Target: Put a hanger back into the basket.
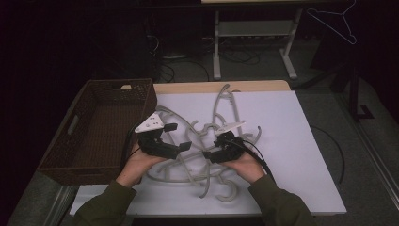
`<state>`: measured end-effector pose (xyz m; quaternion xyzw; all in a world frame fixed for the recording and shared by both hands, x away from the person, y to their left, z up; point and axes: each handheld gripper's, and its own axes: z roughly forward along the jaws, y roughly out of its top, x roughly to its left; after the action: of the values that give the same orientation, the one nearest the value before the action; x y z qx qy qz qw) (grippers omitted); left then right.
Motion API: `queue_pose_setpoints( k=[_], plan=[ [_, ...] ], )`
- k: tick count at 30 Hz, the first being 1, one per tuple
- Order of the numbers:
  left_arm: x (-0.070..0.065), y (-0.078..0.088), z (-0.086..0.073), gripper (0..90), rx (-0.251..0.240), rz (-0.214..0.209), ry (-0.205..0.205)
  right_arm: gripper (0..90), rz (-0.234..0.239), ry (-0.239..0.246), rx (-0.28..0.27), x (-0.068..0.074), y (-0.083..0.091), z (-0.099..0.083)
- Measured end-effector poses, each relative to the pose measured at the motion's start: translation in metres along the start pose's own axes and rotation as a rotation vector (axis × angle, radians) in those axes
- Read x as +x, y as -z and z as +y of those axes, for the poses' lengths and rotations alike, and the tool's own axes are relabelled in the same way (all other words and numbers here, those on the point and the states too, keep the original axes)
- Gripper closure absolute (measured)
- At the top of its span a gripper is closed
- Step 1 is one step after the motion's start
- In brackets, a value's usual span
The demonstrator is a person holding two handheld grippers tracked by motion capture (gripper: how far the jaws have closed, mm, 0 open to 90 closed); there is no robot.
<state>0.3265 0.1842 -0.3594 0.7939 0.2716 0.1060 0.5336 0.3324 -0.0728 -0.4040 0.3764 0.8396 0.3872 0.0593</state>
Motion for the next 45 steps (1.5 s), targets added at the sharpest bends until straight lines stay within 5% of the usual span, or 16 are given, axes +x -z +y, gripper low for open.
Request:
queue_pose_setpoints(
  k=[21,30,45],
  plan=[
    [-0.001,-0.004,-0.003,9.0,0.021,-0.005,-0.003,54.1,-0.006,-0.052,0.168,0.009,-0.030,0.000],
    [0.000,-0.004,-0.005,8.9,0.024,-0.004,0.000,60.8,-0.025,-0.056,0.184,0.009,-0.031,0.002],
    [0.001,-0.005,-0.006,8.9,0.025,-0.007,0.004,69.9,-0.118,-0.064,0.175,-0.015,-0.012,0.000]
  ],
)
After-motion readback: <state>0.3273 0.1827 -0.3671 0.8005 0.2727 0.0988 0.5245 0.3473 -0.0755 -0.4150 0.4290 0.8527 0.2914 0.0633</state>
